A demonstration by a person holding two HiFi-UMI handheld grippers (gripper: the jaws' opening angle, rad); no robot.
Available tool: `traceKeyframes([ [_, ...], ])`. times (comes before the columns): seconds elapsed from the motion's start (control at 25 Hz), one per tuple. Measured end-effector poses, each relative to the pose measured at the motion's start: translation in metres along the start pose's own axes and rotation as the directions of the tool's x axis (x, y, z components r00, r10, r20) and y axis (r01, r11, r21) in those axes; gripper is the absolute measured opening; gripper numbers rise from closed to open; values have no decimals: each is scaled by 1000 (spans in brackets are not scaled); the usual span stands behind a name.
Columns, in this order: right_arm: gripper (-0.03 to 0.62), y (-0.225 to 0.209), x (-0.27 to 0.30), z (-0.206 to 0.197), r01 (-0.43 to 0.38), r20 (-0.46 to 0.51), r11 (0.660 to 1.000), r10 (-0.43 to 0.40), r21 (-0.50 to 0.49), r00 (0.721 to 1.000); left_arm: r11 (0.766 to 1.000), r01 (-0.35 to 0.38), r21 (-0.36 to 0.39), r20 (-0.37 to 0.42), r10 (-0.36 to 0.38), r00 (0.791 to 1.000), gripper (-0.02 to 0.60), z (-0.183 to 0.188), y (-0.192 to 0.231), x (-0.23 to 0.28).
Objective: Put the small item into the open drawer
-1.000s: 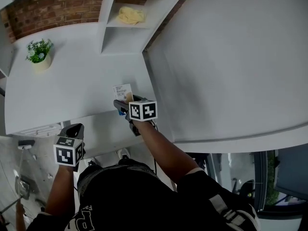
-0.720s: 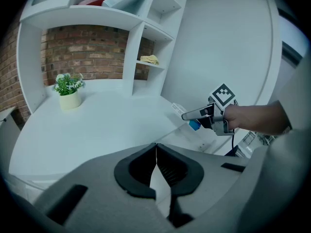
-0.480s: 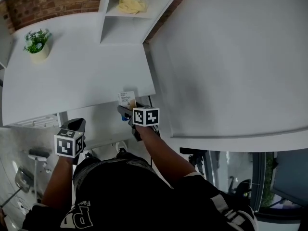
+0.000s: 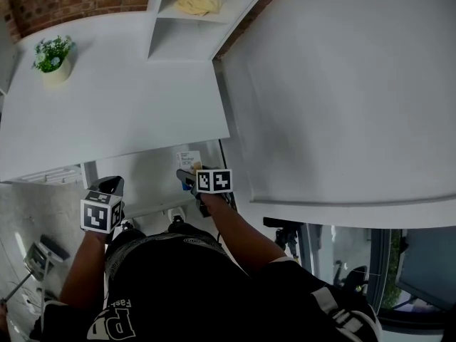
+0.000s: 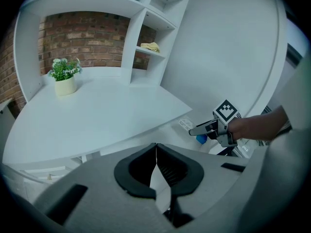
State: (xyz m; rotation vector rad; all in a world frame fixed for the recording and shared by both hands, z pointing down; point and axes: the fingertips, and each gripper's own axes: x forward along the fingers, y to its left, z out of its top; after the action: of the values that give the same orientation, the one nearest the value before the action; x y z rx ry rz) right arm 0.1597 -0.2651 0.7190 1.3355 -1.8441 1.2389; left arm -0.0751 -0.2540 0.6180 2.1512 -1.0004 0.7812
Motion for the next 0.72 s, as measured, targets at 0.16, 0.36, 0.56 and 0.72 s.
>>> traceKeyframes([
  [0.16, 420, -9, 11, -6, 12, -42, 1000, -12, 7, 999, 1000, -9, -4, -8, 9, 1000, 18, -4, 2, -1],
  [0.36, 420, -18, 25, -9, 36, -86, 999, -37, -8, 996, 1000, -2, -27, -37, 1, 999, 18, -10, 5, 0],
  [0.56, 420, -27, 40, -12, 52, -138, 998, -54, -22, 989, 999, 6, -34, -55, -8, 998, 18, -16, 3, 1],
  [0.72, 420, -32, 55, -10, 60, -164, 997, -67, -49, 984, 999, -9, -51, -62, 6, 998, 18, -21, 7, -1],
])
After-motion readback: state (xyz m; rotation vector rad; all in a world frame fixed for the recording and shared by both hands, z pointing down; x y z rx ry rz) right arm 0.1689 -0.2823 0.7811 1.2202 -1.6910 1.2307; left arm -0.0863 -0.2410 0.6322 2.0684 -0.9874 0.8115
